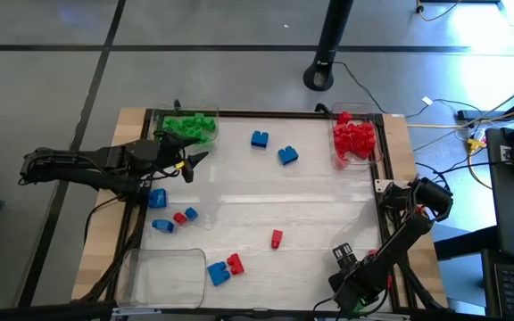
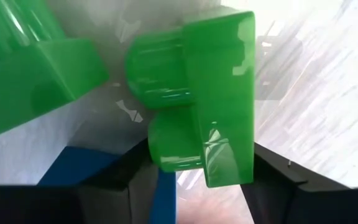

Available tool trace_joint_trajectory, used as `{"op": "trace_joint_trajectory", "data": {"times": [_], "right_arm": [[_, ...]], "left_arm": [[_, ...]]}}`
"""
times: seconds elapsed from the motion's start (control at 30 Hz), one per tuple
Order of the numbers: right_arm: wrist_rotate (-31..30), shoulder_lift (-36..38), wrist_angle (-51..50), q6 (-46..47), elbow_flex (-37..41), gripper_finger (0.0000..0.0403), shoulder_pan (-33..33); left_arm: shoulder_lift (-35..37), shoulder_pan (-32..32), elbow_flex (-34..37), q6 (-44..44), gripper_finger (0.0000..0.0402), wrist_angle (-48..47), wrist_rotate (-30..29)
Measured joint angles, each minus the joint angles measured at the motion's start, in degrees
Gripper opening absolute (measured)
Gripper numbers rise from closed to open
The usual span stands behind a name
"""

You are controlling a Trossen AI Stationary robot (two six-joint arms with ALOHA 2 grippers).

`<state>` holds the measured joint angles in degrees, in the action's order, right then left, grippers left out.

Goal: Sort blocks
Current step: Put the green game piece into the left transparent bin

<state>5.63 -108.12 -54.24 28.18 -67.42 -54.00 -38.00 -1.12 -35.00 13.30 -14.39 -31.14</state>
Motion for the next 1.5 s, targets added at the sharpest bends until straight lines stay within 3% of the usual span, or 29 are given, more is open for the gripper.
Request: {"op": "trace_joint_trajectory", "data": {"times": [0.17,0.47,0.67,1.03,1.37,1.5], "right_arm": [[0.0,0.0,0.1,0.0,0.0,0.0199,0.0],[-0.8,0.0,1.0,-0.2,0.0,0.027,0.0],[-1.1,0.0,1.6,-2.5,0.0,0.0282,0.0],[-3.4,0.0,2.4,-6.0,0.0,0.0242,-0.1],[-4.1,0.0,2.6,-5.8,-0.1,0.0173,-0.1],[-3.6,0.0,2.3,-4.8,-0.3,0.0171,0.0]], "left_arm": [[0.0,0.0,0.0,0.0,0.0261,0.0,0.0],[0.0,0.0,0.0,0.0,0.0261,-0.3,0.0],[0.0,0.0,0.0,0.0,0.0261,-0.4,0.0],[0.0,0.0,0.0,0.5,0.0261,-1.9,0.0],[0.0,0.0,0.0,0.8,0.0261,-1.8,0.0],[0.0,0.0,0.0,0.8,0.0261,-1.8,0.0]]}}
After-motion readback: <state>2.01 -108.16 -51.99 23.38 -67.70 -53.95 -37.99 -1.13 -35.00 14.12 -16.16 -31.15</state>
